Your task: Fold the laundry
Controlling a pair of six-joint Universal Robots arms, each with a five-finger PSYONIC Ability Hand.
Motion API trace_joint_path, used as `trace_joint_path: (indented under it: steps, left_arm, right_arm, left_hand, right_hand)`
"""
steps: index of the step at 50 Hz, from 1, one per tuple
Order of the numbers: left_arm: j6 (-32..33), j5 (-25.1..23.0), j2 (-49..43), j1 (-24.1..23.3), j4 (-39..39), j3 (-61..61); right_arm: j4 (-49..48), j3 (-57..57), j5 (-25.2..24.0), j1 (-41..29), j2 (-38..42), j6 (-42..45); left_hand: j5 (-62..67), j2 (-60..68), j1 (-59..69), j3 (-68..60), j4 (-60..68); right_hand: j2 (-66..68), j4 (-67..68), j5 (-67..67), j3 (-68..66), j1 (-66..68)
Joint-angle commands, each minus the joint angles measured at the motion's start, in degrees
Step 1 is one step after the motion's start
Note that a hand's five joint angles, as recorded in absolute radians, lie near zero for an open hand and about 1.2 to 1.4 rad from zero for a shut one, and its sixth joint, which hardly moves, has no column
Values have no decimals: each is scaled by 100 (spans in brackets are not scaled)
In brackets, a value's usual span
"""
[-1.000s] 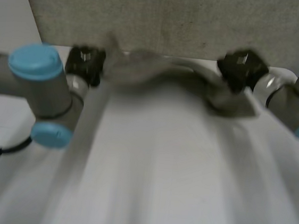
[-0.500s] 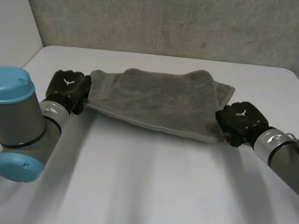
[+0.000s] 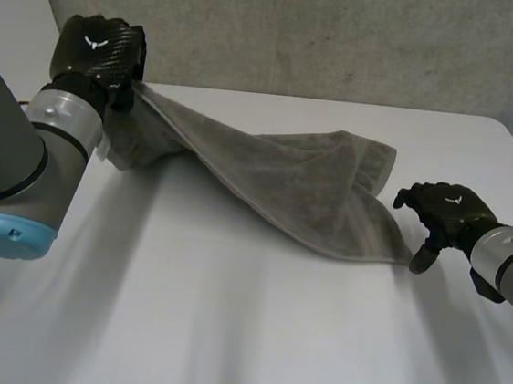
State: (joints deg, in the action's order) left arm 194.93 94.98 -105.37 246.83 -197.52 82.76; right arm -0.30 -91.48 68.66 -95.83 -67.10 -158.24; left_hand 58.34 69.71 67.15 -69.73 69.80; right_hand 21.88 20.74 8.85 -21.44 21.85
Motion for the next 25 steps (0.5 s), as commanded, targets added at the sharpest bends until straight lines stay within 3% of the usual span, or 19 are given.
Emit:
trace_joint_path:
  steps: [1, 19, 25]
  left_arm:
    - [-69, 3, 43, -3, 3, -76]
    - [-298, -6, 52, -12, 12, -49]
    - [-298, -6, 52, -3, 12, -58]
  right_arm:
    - [-470, -81, -28, 3, 390, 12]
    - [-866, -221, -107, -120, 619, -67]
    - [-901, -265, -98, -505, 628, -426]
  left_hand:
    - [1166, 1029, 1285, -1027, 1020]
    - [1166, 1029, 1285, -1027, 1020]
    - [1166, 1029, 1285, -1027, 1020]
  right_hand:
    - [-373, -258, -70, 328, -370]
    - [-238, -123, 65, 193, -235]
    - [-221, -107, 82, 177, -218]
